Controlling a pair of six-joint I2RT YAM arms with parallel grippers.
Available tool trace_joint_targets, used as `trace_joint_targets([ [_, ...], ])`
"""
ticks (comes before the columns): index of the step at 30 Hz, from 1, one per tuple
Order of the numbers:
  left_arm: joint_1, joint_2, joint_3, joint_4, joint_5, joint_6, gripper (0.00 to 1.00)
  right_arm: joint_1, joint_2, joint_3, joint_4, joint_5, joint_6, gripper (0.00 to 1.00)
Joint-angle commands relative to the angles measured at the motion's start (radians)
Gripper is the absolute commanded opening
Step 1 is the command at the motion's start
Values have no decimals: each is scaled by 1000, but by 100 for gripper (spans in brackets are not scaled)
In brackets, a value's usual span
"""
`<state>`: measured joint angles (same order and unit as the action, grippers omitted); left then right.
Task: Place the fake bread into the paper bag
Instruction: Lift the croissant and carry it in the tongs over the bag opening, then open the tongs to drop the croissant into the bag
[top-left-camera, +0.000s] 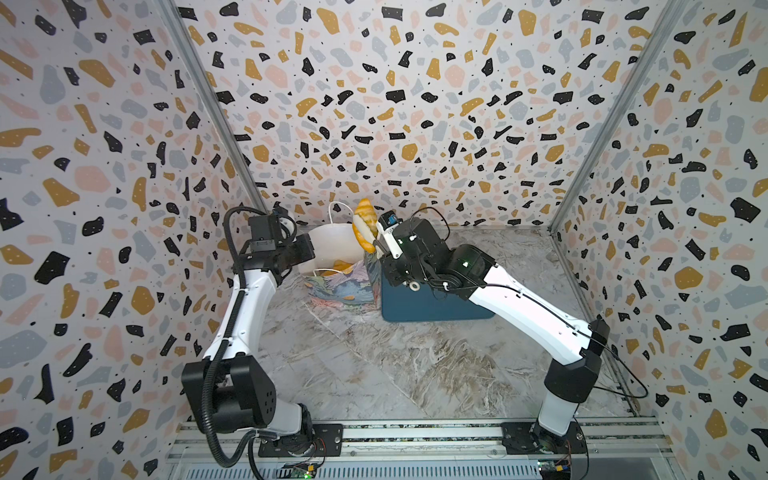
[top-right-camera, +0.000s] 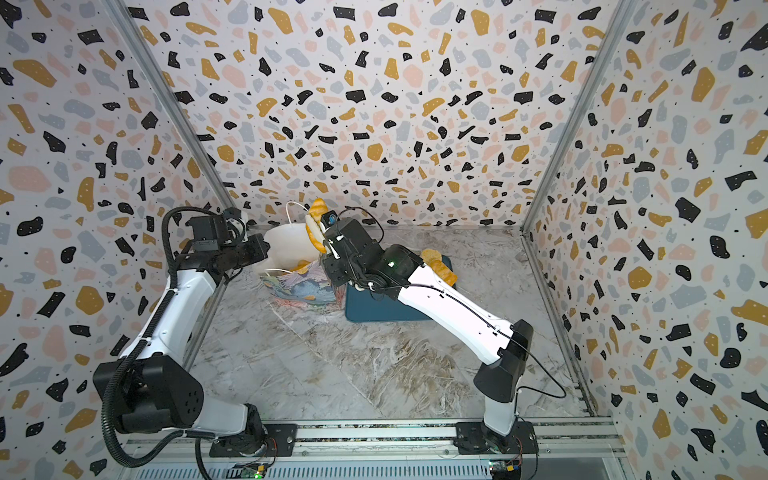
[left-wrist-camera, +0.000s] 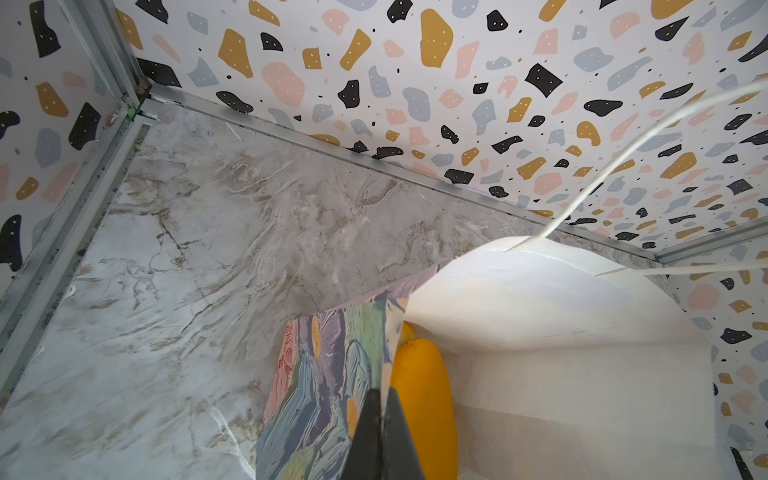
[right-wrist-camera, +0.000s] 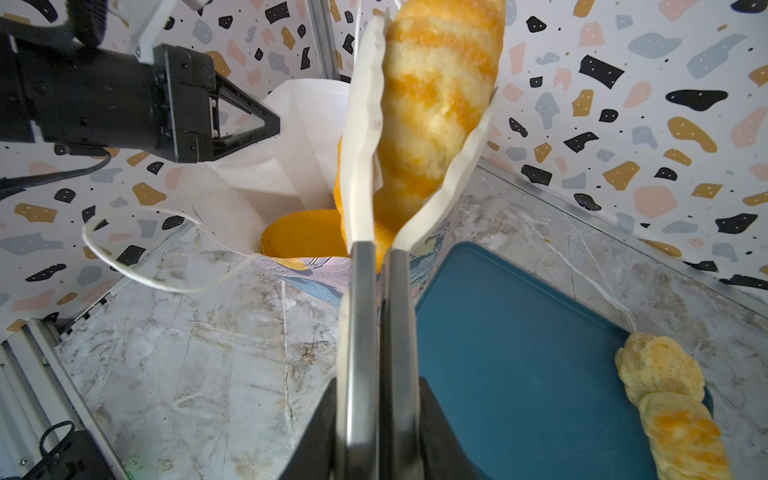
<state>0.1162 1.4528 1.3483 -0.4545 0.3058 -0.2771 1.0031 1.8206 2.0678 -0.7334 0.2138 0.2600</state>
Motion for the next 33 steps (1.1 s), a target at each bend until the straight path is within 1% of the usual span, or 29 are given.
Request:
trace_joint_targets([
  [1,-4,-27,-10,23,13,-4,0,9,0,77,22,3,-26,25],
  [7,-4,-28,-11,23,14,-5,0,17,54,124,38,-21,-35,25],
  [18,-5,-30,-10,23,11,-2,0,21,130,161,84,-56,-46,26],
  [21,-4,-31,-11,23,11,-2,0,25,147,160,98,-61,-44,34],
  [29,-4,-29,-11,22,13,-2,0,33,176,161,113,-59,-42,49],
  [33,-4,-30,-10,23,12,-2,0,35,168,160,111,-55,-41,52],
])
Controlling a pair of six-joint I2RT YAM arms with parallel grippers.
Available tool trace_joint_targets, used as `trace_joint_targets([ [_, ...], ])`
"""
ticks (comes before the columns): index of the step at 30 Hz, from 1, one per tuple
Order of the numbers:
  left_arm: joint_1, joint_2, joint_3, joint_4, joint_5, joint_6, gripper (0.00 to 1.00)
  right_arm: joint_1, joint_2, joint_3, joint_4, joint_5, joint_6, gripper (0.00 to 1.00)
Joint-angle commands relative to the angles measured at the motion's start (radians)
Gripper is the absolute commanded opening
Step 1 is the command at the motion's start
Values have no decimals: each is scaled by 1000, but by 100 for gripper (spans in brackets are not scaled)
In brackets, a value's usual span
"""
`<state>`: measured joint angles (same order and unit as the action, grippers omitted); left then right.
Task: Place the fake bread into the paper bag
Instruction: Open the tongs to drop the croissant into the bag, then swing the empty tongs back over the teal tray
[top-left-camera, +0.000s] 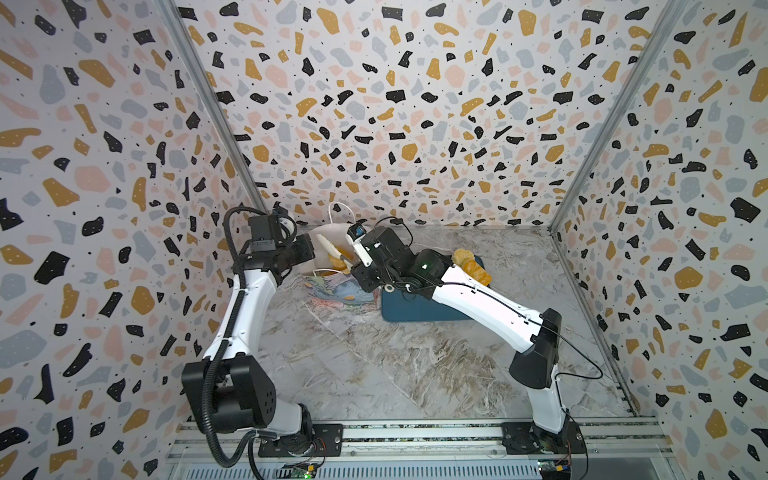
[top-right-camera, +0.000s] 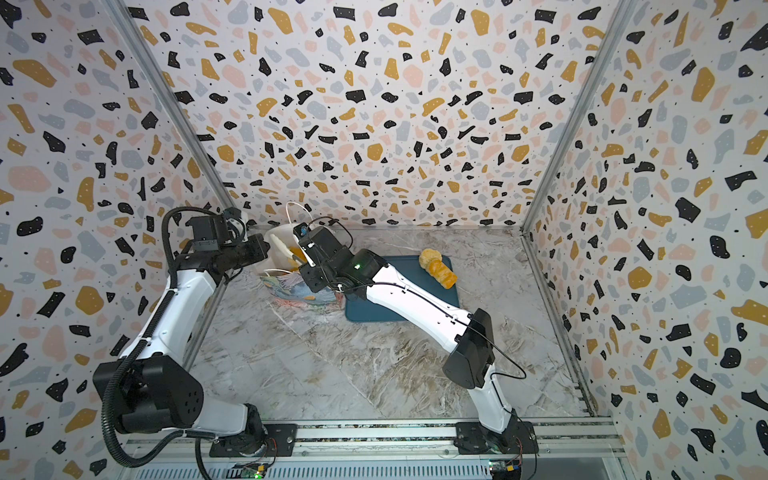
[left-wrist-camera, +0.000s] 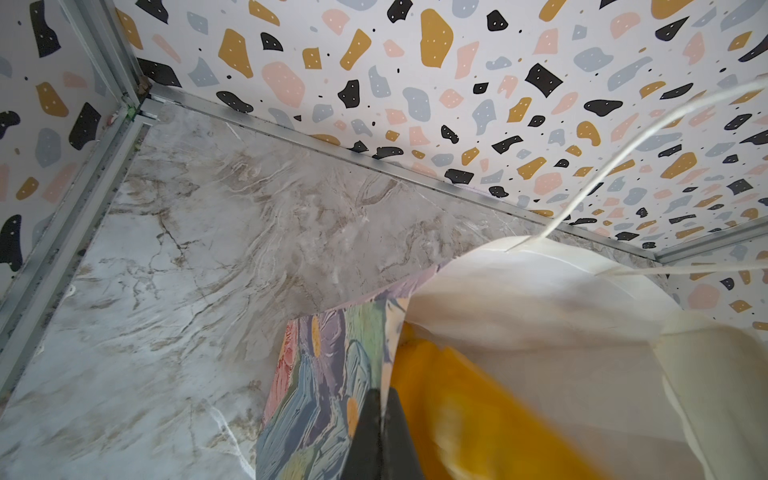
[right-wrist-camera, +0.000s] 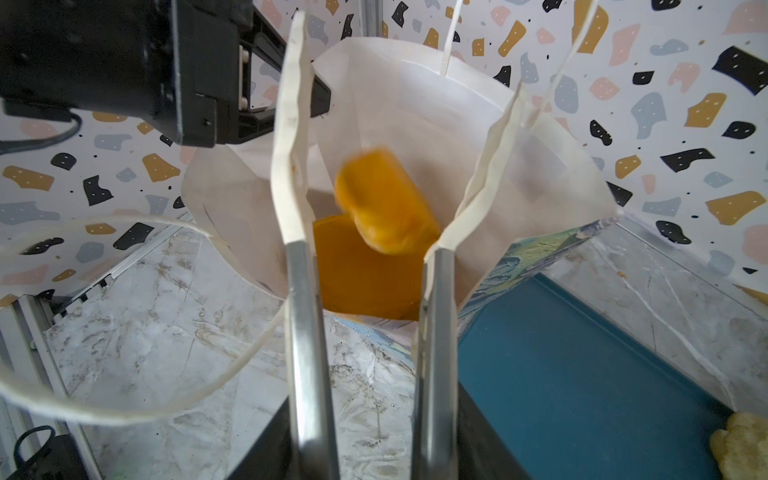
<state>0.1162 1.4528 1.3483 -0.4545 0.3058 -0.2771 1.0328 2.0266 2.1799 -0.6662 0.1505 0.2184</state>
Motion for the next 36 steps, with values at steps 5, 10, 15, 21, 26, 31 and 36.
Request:
trace_joint_targets([
  [5,-4,-29,-10,23,11,-2,0,9,-61,49,39,21,-2,55],
  [10,-4,-27,-11,23,11,-3,0,10,-106,44,16,45,-14,55],
  [15,-5,-23,-10,23,12,-4,0,10,-165,0,0,83,-28,56],
  [21,-4,-23,-11,22,15,-4,0,10,-238,-73,-1,126,-35,57],
  [26,-4,-28,-11,23,13,-4,0,10,-309,-148,-4,183,-48,58],
  [31,-4,-29,-11,23,14,-4,0,2,-395,-244,0,231,-54,59],
  [36,-4,-29,-11,23,15,-4,0,-15,-478,-345,15,251,-54,59],
])
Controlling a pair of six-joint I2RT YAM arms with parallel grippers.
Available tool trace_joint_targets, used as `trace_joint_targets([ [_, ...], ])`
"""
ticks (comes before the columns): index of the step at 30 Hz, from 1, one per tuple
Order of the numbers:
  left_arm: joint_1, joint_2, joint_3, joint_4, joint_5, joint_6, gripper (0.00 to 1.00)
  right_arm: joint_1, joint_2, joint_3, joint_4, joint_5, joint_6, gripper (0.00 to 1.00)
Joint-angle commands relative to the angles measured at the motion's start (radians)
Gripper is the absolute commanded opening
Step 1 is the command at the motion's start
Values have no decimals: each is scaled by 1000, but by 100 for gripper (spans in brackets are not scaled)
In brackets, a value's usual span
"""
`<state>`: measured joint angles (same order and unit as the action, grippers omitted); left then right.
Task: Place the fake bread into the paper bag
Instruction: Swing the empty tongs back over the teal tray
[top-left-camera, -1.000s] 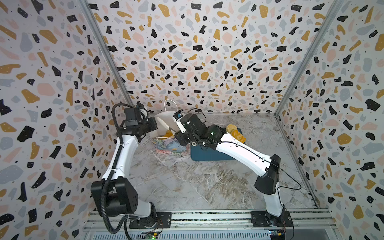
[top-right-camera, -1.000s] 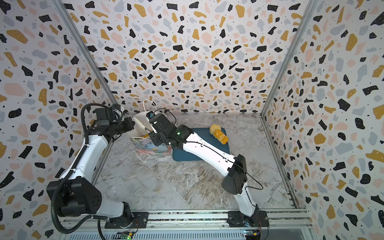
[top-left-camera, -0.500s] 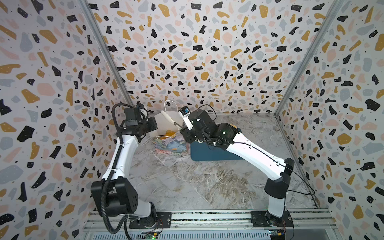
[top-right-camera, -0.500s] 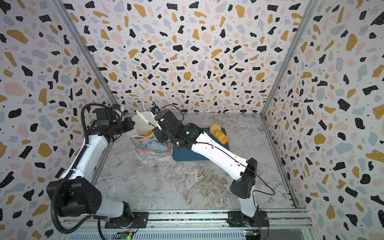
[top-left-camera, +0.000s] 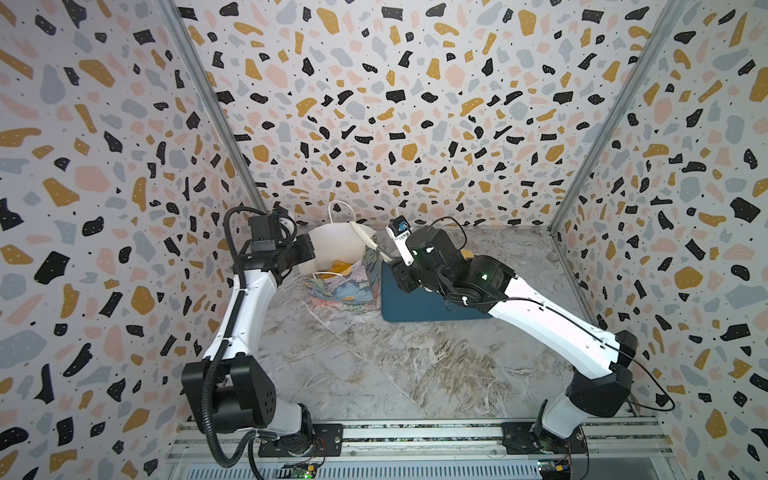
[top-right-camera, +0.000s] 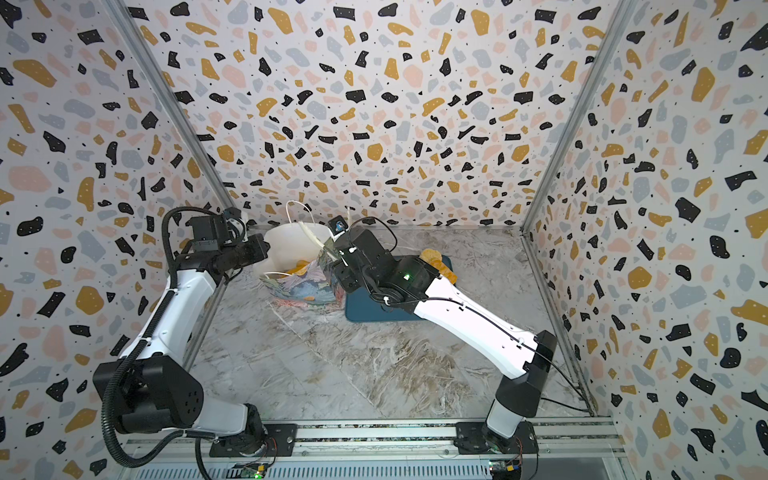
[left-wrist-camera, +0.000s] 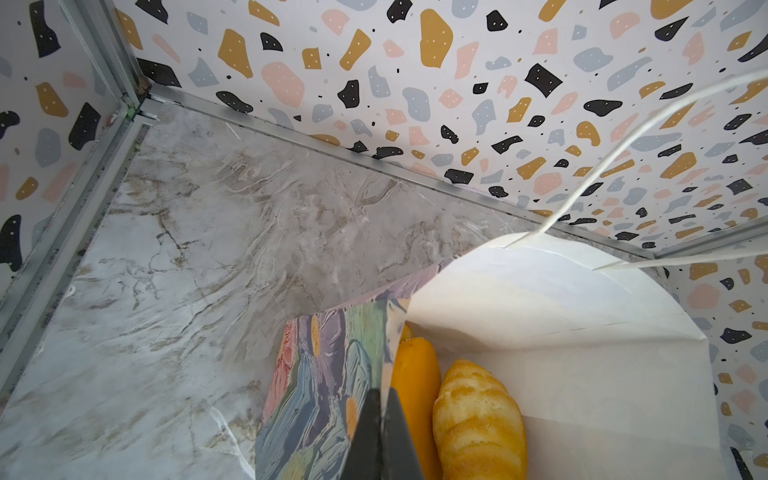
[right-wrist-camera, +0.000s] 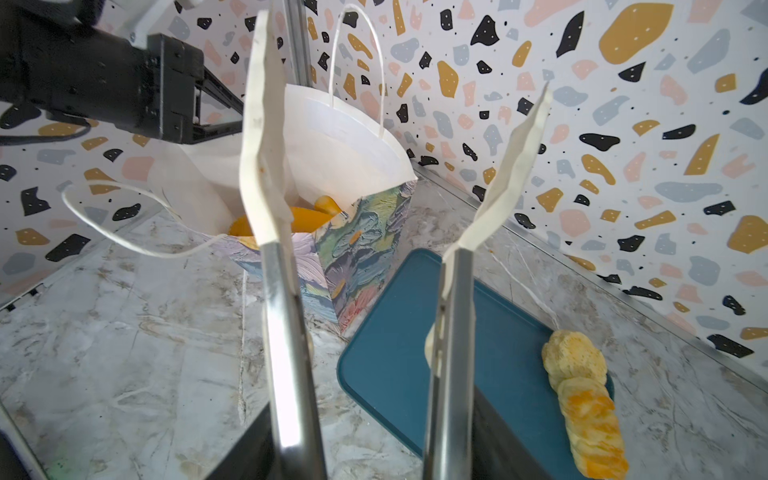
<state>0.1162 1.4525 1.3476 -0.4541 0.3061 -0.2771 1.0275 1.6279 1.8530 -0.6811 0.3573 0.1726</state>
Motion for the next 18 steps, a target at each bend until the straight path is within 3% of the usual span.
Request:
trace_joint_targets([
  [1,-4,-27,-10,23,13,-4,0,-14,-96,-41,32,47,-6,59],
  [18,-4,-29,-11,22,14,-4,0,-201,-362,-450,105,-10,27,59],
])
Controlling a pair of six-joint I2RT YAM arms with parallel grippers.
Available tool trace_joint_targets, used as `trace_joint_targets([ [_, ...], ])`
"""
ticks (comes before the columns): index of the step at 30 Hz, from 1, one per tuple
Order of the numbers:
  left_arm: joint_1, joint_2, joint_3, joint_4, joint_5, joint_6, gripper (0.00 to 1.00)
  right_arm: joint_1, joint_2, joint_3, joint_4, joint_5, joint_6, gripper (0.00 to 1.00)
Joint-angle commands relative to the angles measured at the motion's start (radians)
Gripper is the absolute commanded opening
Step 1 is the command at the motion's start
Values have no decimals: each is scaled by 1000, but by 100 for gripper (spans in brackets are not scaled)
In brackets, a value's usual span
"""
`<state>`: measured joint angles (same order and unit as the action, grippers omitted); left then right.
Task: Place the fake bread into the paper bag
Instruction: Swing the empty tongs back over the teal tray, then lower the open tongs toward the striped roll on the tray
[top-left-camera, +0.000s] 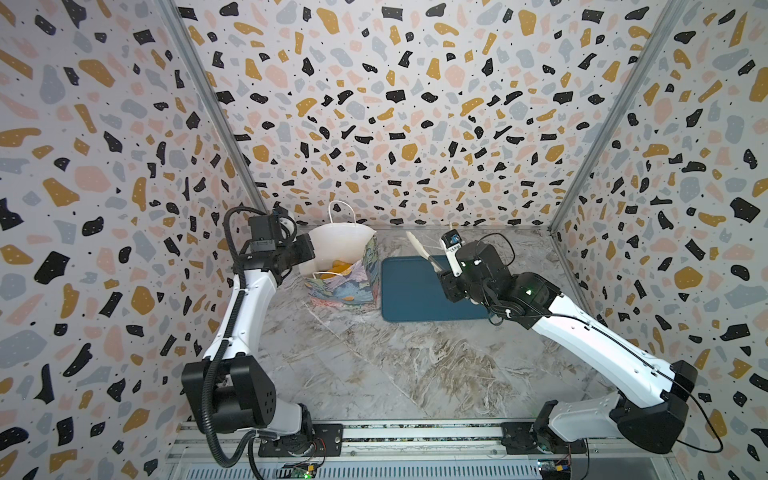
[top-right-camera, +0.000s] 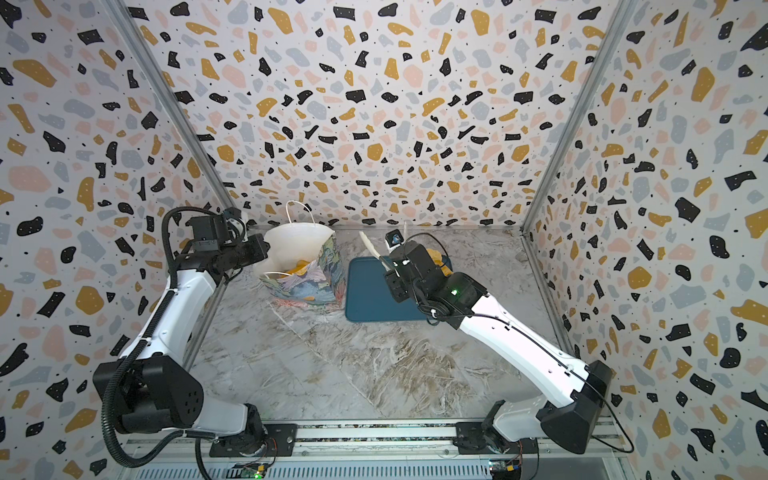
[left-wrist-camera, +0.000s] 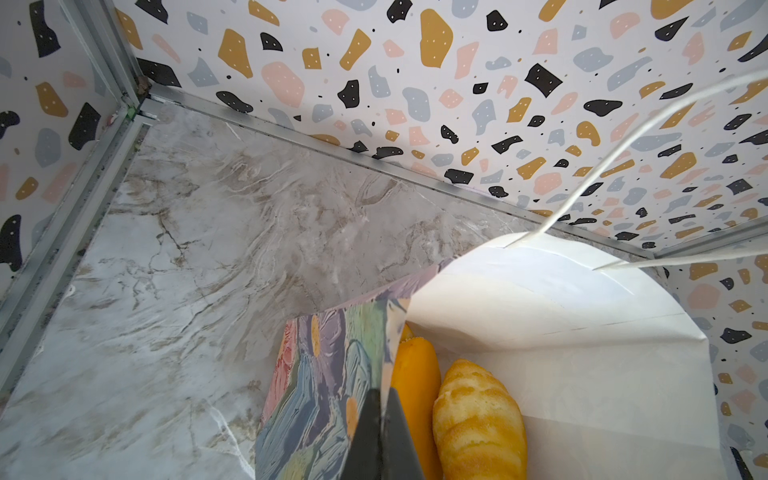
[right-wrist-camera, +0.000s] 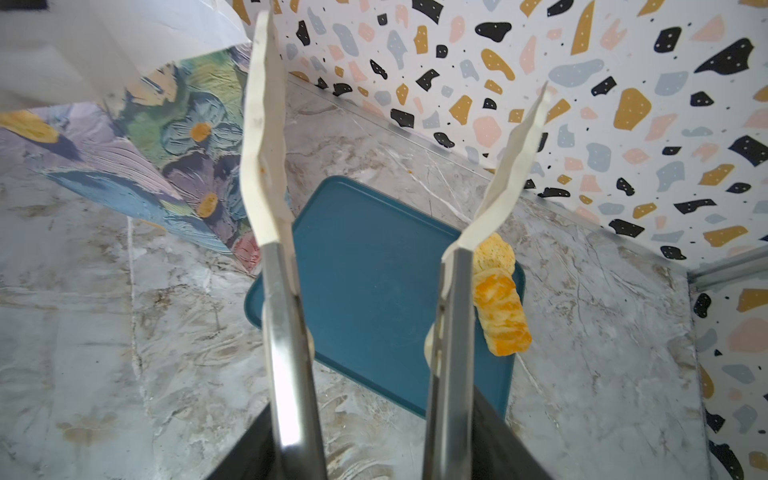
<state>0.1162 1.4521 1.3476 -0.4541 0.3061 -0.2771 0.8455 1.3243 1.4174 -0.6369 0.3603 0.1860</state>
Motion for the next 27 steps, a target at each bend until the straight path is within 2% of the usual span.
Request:
trace_joint_targets([
  [1,-4,-28,-11,22,14,-4,0,-30,-70,-32,65,-15,13,59],
  [12,-4,-27,-11,24,14,-4,0,-127,-119,-210,99,-34,-18,59],
  [27,-4,-26,-13,23,13,-4,0,-244,-135,-368,147,-44,-41,59],
])
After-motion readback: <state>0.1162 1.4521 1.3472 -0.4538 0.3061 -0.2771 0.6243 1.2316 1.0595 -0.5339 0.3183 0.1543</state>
